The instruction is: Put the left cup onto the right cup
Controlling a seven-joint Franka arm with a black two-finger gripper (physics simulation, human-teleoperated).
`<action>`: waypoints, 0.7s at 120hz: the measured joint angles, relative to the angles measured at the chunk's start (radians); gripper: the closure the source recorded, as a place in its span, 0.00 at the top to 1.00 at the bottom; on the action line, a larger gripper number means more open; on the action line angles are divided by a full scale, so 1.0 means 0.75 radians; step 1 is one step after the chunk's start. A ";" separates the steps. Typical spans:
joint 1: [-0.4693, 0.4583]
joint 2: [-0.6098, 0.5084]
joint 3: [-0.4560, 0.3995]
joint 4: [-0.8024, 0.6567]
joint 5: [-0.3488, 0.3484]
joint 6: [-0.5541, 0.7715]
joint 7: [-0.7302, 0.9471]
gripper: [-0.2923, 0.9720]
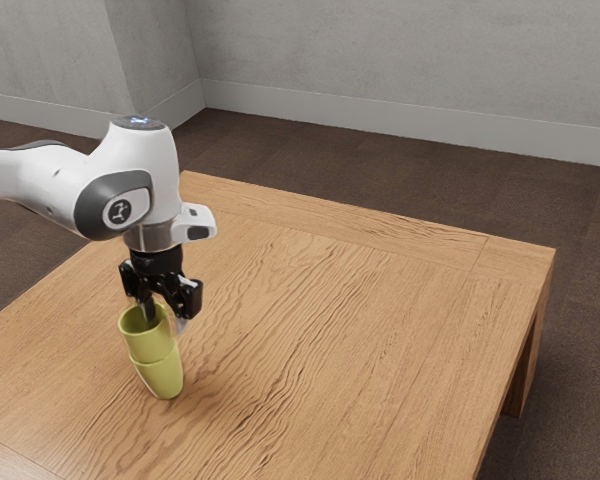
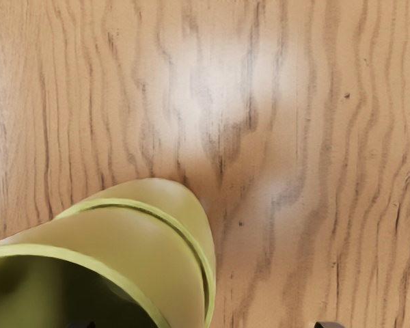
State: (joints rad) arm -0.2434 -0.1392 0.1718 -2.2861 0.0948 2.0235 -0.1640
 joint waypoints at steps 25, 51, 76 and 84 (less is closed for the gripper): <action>0.009 0.000 0.000 0.022 -0.001 -0.009 0.003 0.69; 0.023 -0.001 0.000 0.193 -0.002 -0.095 0.006 0.74; 0.072 0.058 -0.001 0.468 -0.017 -0.284 0.010 0.76; 0.081 0.089 -0.002 0.568 -0.021 -0.355 0.011 0.76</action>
State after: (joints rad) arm -0.1827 -0.0725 0.1704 -1.8601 0.0794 1.7569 -0.1558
